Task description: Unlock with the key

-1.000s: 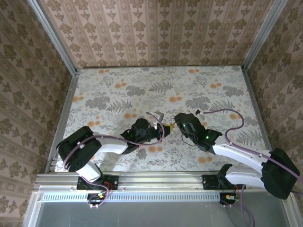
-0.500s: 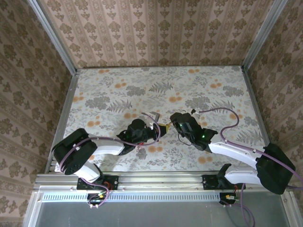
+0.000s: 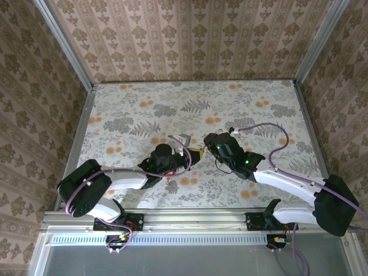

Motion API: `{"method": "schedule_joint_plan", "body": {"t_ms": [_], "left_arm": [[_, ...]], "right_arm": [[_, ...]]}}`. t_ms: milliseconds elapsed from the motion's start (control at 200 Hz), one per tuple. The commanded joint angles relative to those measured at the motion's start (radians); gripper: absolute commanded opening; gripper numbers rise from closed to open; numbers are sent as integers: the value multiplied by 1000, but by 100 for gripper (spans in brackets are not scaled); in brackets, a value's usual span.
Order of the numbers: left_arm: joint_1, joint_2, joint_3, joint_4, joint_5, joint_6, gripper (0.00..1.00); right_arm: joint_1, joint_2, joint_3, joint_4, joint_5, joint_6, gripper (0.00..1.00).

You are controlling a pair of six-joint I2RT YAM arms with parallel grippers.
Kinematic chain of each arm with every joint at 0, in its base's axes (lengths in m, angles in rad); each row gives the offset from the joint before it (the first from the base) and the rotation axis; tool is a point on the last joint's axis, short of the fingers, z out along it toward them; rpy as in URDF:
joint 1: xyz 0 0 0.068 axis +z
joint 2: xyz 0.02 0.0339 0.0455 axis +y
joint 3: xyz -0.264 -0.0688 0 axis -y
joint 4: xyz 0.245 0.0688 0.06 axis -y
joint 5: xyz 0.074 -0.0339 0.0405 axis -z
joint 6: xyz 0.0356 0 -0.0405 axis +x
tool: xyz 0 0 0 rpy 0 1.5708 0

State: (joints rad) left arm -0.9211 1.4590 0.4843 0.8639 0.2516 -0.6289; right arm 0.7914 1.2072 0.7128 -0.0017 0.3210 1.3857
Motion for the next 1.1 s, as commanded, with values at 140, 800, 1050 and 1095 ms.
{"method": "schedule_joint_plan", "body": {"t_ms": [140,800,1050,1095], "left_arm": [[2,-12,78,392,-5,-22,0],[-15,148,52,423,-15,-70,0],[-7,182,57,431,-2,-77,5],[-9,181,58,431,-2,-76,6]], "right_arm": [[111,35,-115,131,-420,64,4],[120,169,-106,55,-482,24,0],[106,124,-136,61,-481,38,0],[100,108,-137,47,-478,36,0]]}}
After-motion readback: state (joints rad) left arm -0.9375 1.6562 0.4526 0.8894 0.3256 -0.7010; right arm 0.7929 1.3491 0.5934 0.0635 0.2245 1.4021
